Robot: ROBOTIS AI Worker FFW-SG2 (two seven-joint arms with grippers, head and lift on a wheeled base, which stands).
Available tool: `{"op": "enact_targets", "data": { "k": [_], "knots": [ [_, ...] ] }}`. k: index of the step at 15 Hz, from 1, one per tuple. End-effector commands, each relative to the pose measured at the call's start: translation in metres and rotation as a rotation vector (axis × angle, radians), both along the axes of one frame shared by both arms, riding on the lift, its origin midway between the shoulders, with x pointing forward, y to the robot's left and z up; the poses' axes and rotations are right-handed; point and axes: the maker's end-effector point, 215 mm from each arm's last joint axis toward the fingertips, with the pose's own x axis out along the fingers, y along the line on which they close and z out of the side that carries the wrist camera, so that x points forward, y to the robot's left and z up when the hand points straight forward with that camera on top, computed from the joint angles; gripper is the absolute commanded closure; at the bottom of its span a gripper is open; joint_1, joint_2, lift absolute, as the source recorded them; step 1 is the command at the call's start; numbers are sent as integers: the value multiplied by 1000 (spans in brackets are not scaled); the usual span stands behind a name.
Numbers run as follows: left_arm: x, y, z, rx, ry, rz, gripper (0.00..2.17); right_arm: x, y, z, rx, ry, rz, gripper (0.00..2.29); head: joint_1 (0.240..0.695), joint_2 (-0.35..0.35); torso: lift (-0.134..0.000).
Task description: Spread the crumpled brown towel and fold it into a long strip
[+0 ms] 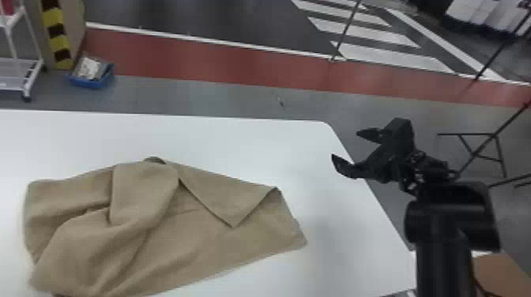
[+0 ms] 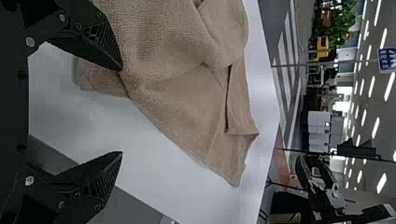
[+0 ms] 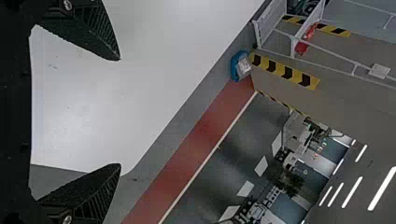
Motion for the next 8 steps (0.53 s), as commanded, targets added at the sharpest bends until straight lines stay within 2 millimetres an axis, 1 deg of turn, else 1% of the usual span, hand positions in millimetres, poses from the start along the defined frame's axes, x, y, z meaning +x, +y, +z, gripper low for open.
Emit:
{"op": "enact_targets", "data": {
  "k": [1, 4, 5, 6, 8],
  "knots": [
    [-1, 1, -5, 7, 10, 3, 333, 0, -1, -1, 0, 0, -2, 63, 695, -350, -125],
    [2, 3, -6, 11, 7, 9, 333, 0, 2, -2, 3, 2, 1, 63, 695, -350, -125],
    [3, 2, -6, 10, 5, 11, 353, 1, 3, -3, 2, 2, 5, 63, 695, -350, -125],
    [6, 4, -7, 12, 5, 19, 431, 1, 4, -2, 3, 1, 6, 63, 695, -350, -125],
    [13, 6, -11, 26, -2, 36, 451, 0, 5, -4, 6, 4, 7, 63, 695, -350, -125]
  ]
}}
